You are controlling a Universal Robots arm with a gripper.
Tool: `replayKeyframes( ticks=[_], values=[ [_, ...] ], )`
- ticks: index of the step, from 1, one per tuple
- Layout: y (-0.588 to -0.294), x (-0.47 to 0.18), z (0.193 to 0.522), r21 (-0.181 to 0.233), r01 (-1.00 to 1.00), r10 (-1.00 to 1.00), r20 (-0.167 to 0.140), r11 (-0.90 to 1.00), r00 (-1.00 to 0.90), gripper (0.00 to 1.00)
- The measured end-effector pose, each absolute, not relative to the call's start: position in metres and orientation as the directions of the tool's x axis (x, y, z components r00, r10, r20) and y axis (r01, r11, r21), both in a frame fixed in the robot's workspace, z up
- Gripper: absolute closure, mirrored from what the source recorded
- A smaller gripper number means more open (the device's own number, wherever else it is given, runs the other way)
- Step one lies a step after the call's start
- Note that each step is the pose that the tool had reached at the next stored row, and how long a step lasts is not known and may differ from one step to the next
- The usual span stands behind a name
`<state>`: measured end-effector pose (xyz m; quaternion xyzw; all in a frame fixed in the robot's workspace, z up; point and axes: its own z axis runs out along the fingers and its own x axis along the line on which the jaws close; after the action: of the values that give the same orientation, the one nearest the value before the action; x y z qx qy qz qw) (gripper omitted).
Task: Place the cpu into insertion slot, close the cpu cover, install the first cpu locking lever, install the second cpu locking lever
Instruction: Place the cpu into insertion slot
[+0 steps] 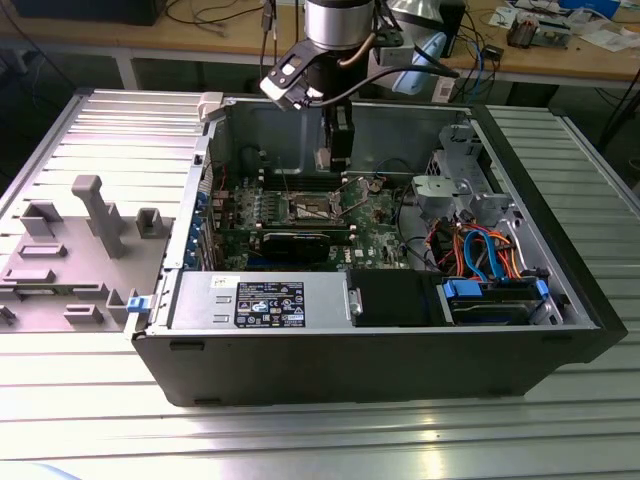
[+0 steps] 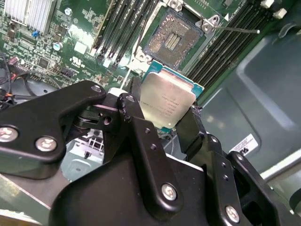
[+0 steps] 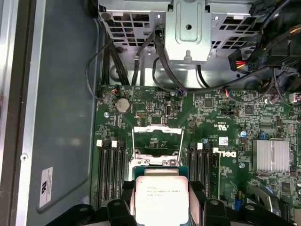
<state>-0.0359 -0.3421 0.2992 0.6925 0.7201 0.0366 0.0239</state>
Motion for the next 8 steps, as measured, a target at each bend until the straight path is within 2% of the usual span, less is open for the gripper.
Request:
replayKeyframes(
  ticks=[8],
  values=[
    [-0.3419, -0.0361, 0.2951, 0.086, 0.996, 0.999, 0.02, 0.038, -0.04, 0.46]
  ],
)
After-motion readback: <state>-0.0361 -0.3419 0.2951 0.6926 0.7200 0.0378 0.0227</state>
